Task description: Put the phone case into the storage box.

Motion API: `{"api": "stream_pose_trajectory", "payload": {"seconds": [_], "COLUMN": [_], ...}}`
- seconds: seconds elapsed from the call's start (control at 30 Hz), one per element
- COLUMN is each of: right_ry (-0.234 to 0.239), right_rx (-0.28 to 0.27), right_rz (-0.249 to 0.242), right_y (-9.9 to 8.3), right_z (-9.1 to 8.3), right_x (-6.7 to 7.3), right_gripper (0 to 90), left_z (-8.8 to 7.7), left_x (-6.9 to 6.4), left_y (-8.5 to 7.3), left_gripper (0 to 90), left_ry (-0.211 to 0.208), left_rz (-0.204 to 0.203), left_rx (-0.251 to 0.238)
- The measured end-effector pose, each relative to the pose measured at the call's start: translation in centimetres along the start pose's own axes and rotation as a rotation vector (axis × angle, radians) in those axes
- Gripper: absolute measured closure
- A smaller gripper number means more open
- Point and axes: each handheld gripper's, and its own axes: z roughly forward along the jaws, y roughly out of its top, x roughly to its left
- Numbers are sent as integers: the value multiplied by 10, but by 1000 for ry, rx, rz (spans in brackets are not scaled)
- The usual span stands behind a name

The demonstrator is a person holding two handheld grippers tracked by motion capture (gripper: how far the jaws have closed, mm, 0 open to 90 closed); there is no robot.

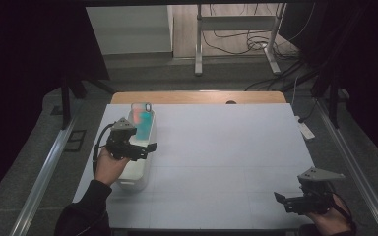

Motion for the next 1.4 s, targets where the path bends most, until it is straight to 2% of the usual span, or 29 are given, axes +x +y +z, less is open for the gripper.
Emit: {"api": "stream_pose_trajectory", "payload": {"seconds": [0.73, 1.4], "right_ry": [0, -2], "right_rx": [2, 4], "right_rz": [-2, -2], "right_y": [0, 0], "right_z": [0, 0], "right_x": [0, 1], "right_gripper": [0, 0], "left_z": [-15, -28], "left_x": [-19, -30], "left_y": [-13, -24], "left_gripper": [7, 9], "left_ry": [-13, -11], "left_rz": [17, 36], "left_rx": [-22, -37]}}
